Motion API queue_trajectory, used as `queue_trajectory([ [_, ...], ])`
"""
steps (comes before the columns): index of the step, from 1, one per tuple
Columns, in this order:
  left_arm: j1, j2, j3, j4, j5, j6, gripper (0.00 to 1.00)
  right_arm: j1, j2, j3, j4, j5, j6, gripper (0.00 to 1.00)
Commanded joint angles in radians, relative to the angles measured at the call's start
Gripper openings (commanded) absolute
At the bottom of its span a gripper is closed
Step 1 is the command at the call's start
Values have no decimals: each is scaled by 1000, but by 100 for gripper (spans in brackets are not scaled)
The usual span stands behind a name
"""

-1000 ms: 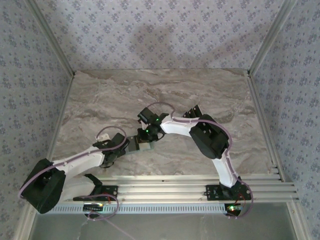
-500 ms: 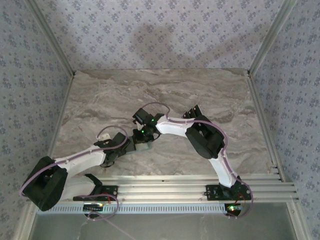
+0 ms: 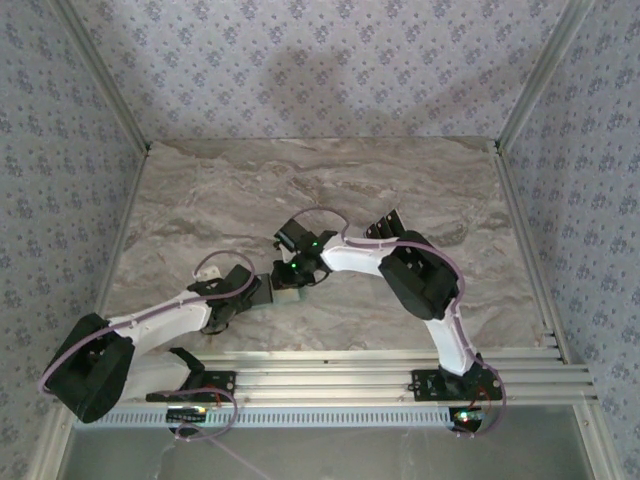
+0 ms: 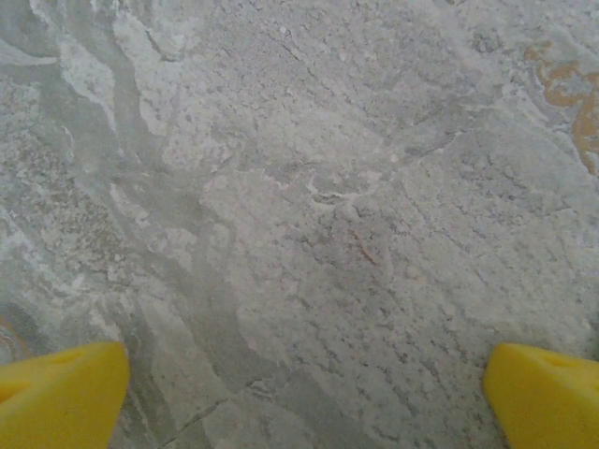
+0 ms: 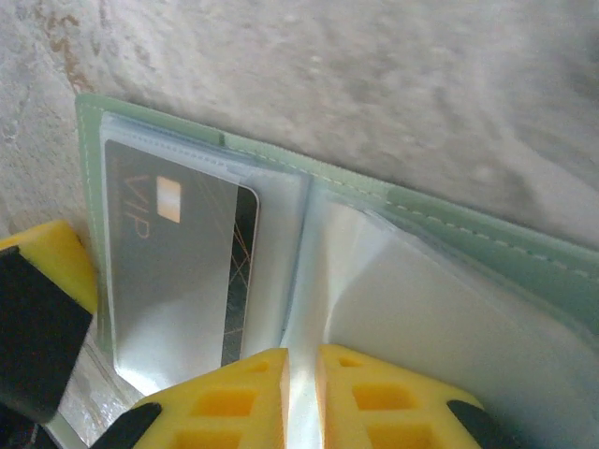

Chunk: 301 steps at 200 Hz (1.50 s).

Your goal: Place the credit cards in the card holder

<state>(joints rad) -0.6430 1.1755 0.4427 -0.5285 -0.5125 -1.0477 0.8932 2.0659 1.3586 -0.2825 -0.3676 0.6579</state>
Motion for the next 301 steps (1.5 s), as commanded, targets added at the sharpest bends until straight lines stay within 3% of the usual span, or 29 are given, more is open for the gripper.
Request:
queue_trajectory([
  [1, 4, -16, 31, 21, 19, 33, 100, -25, -27, -71, -17, 17, 5, 18],
  [121, 26, -18, 40, 25, 28, 79, 100, -27, -107, -42, -73, 36, -63, 18],
  [301, 26, 4, 28, 71, 61, 81, 100, 19, 46, 105, -91, 10, -35, 17],
])
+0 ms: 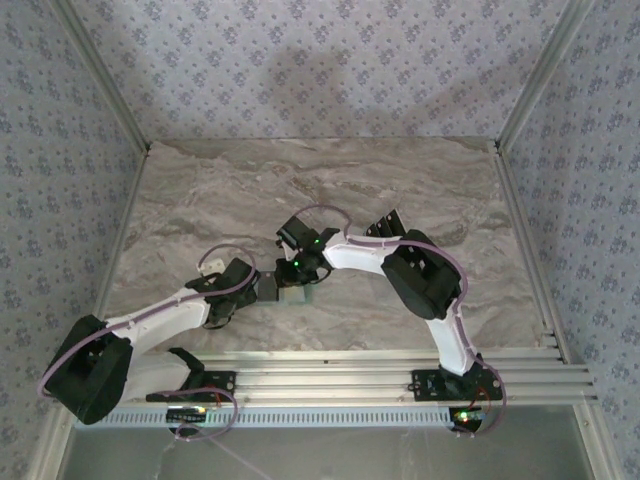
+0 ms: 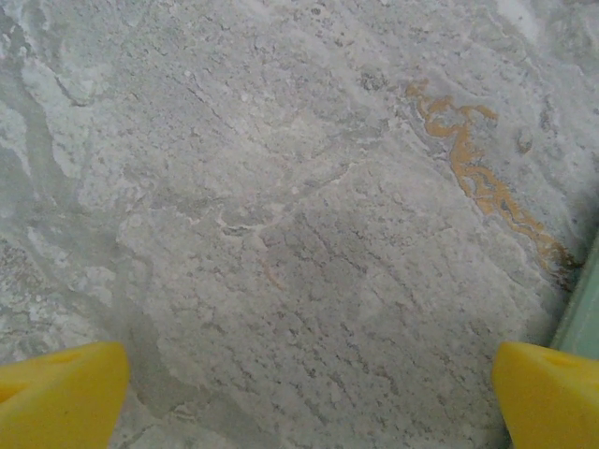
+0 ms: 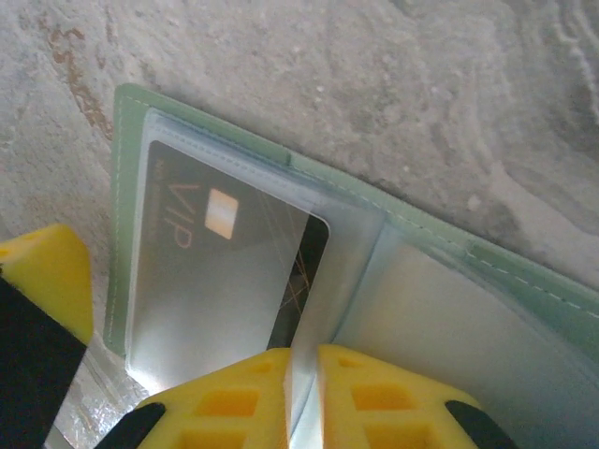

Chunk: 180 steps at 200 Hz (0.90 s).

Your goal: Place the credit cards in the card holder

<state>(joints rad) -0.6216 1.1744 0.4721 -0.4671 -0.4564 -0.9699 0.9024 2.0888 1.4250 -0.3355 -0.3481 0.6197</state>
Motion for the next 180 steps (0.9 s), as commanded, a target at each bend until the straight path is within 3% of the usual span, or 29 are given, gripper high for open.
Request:
queue_trajectory([
  [1, 5, 4, -1, 9, 4, 3, 100, 9, 23, 38, -38, -10, 2, 17],
  [80, 27, -53, 60, 27, 78, 78, 100, -13, -115, -80, -17, 16, 2, 17],
  [135, 140, -55, 44, 250, 389, 169, 100, -19, -205, -224, 23, 58, 43, 17],
  [180, 173, -36, 18, 398, 518, 171, 100, -15, -252, -335, 59, 80, 63, 16],
])
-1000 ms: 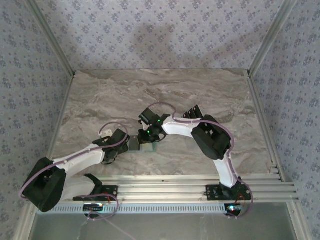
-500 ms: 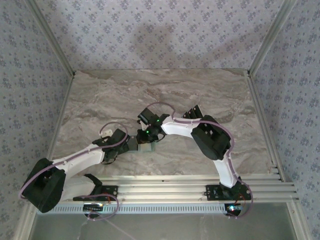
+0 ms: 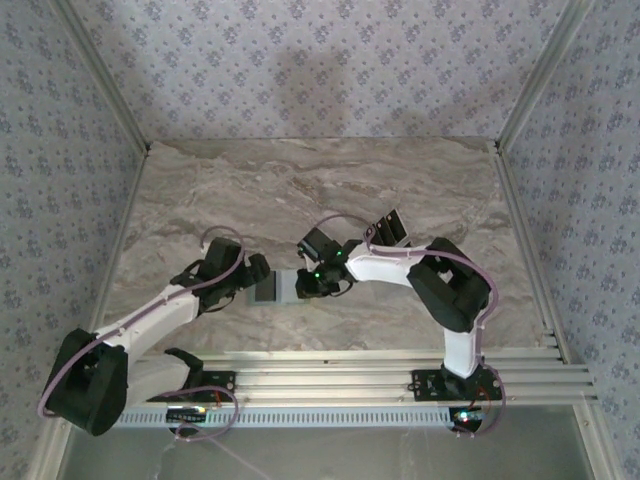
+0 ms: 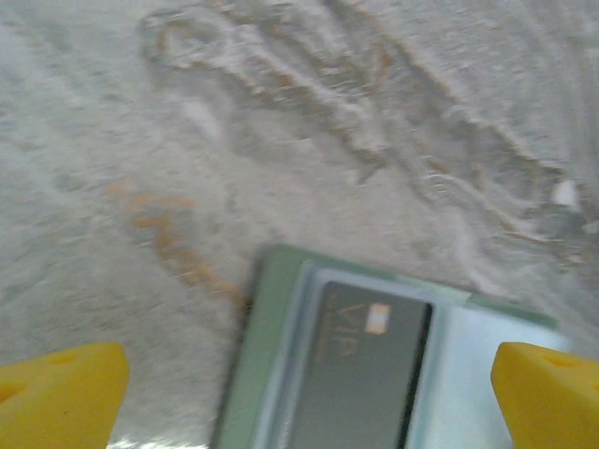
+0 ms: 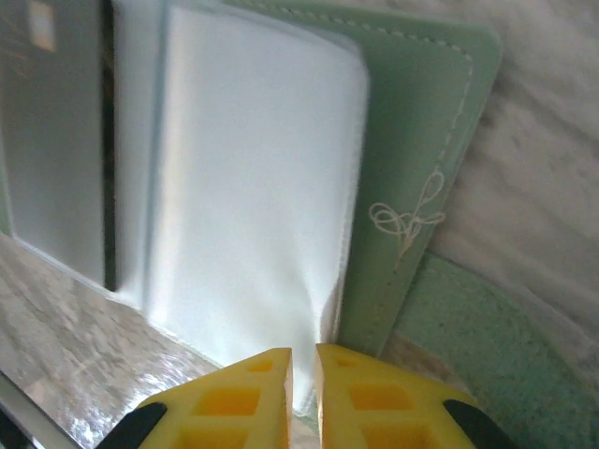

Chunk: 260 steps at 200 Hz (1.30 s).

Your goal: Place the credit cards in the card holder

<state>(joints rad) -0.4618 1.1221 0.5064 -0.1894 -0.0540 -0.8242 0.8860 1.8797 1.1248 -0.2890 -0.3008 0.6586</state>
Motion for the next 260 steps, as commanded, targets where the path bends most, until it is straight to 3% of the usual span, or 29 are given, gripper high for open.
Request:
queue_trajectory([
  [1, 14, 18, -17, 123, 117, 25, 100, 1, -44, -36, 13, 33, 25, 16],
  [55, 18, 105, -19, 242, 158, 11, 100, -5, -15, -48, 37, 29, 27, 15],
  [160, 17, 145, -32, 234, 111, 38, 100, -14, -10, -28, 33, 14, 19, 14],
  [207, 17, 190, -43, 294, 168, 42, 100, -18, -35, 6, 0, 12, 6, 15],
  [260, 15, 189, -42, 306, 184, 42, 100, -54, -147, 19, -85, 67, 0, 24],
])
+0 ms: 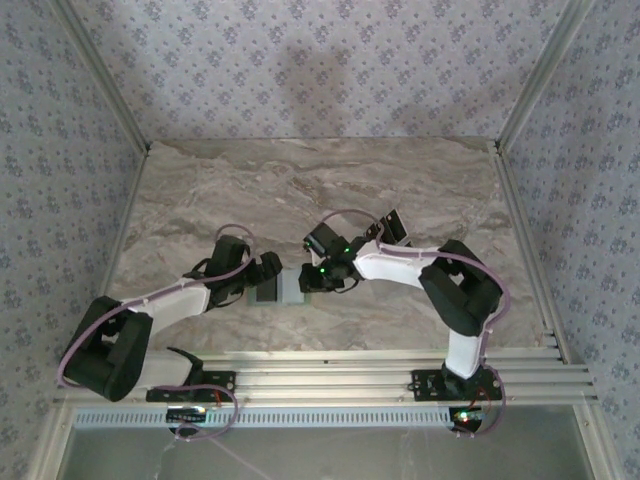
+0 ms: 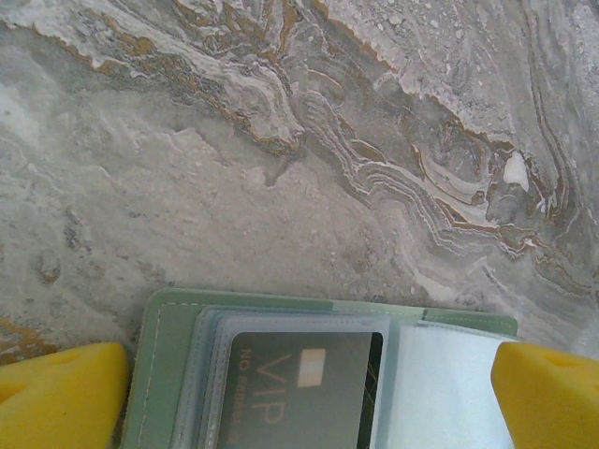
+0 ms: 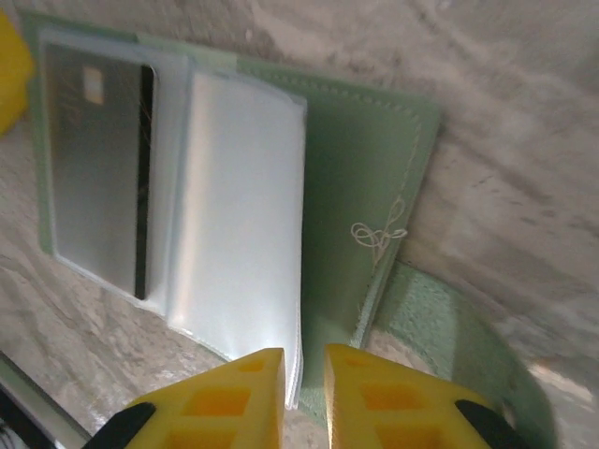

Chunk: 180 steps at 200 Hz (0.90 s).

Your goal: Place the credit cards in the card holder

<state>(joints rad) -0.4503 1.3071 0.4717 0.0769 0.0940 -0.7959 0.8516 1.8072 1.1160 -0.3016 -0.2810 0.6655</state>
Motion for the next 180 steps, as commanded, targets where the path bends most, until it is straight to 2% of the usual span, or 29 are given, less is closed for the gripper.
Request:
queue_trajectory([
  [1, 4, 4, -7, 40, 36, 14, 100, -21, -76, 27, -75, 49, -7, 24],
  [35, 5, 4, -11, 42, 35, 12, 100, -37, -100, 10, -110, 103, -14, 44],
  [47, 3, 4, -12, 43, 33, 13, 100, -37, -95, 10, -116, 114, -17, 48],
  [89, 4, 4, -12, 42, 34, 13, 100, -38, -54, 7, -119, 128, -21, 48],
  [107, 4, 4, -11, 41, 33, 13, 100, -40, -36, -1, -117, 129, -22, 41],
  [127, 4, 6, -10, 39, 34, 12, 100, -46, -19, -15, -101, 130, -18, 22],
  [148, 4, 4, -8, 38, 37, 14, 100, -53, -7, -31, -78, 125, -18, 8],
  [164, 5, 3, -5, 38, 46, 18, 100, -57, 0, -45, -49, 111, -15, 2],
  [180, 5, -4, -5, 48, 69, 13, 100, -65, 9, -54, -17, 89, -10, 0],
])
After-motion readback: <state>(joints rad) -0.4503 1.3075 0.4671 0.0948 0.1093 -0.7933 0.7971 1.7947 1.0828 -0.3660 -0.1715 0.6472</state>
